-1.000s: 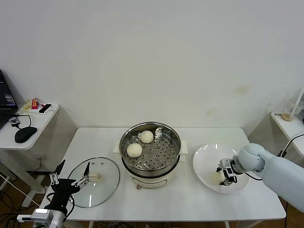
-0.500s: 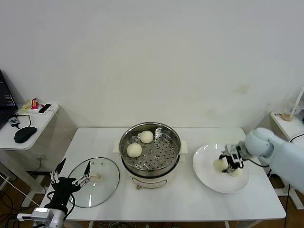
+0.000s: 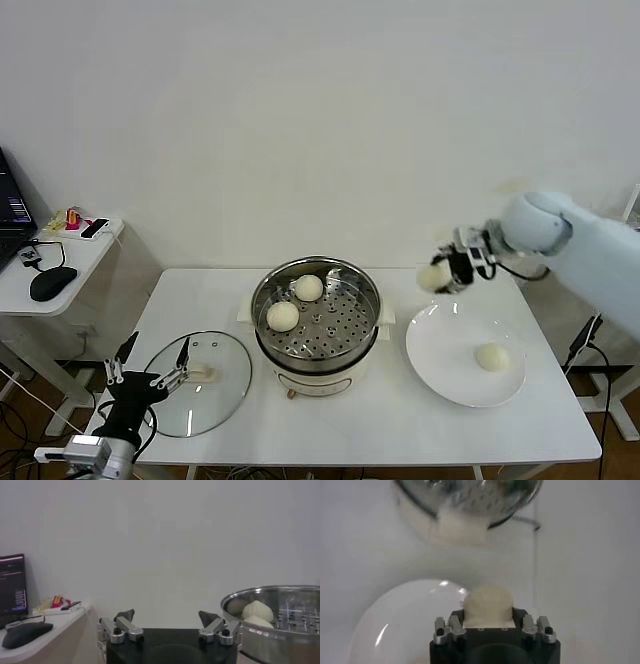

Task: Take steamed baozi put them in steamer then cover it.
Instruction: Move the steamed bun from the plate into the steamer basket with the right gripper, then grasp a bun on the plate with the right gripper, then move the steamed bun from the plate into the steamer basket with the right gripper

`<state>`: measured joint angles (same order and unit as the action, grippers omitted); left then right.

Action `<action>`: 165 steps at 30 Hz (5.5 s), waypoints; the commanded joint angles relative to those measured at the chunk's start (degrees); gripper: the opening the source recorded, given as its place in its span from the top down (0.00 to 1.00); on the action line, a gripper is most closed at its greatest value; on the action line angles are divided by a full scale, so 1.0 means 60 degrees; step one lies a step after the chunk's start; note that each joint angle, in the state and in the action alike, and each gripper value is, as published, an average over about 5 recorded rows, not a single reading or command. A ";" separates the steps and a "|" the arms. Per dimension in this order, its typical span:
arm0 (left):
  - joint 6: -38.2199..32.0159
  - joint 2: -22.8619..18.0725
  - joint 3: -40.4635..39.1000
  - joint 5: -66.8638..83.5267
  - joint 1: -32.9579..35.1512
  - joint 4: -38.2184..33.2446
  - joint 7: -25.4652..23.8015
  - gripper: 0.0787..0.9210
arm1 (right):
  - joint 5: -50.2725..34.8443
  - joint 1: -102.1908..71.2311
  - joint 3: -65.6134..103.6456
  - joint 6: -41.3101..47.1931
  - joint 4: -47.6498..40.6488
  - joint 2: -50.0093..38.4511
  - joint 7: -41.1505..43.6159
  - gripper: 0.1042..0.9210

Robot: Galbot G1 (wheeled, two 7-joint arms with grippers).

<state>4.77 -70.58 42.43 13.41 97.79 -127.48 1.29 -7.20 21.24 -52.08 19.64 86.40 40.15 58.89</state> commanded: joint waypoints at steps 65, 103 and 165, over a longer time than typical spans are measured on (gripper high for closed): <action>-0.0053 0.0008 0.0721 0.0276 -0.0107 0.0055 -0.0039 0.12 | 0.1171 0.1816 -0.2622 -0.3742 -0.0705 0.3307 0.0569 0.12; -0.0051 0.0265 0.0182 0.0310 -0.0366 0.0184 -0.0067 0.12 | 0.3609 -0.7734 0.5413 -0.1302 -0.0723 -0.2947 0.0171 0.12; 0.0031 0.0230 0.0229 0.0221 -0.0316 0.0083 -0.0134 0.12 | 0.2998 -0.4263 0.2783 -0.0863 -0.1543 -0.1667 0.0725 0.37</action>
<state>4.96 -69.30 43.76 14.63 95.98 -126.99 0.46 15.38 -13.50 -29.30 13.51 72.74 32.73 62.53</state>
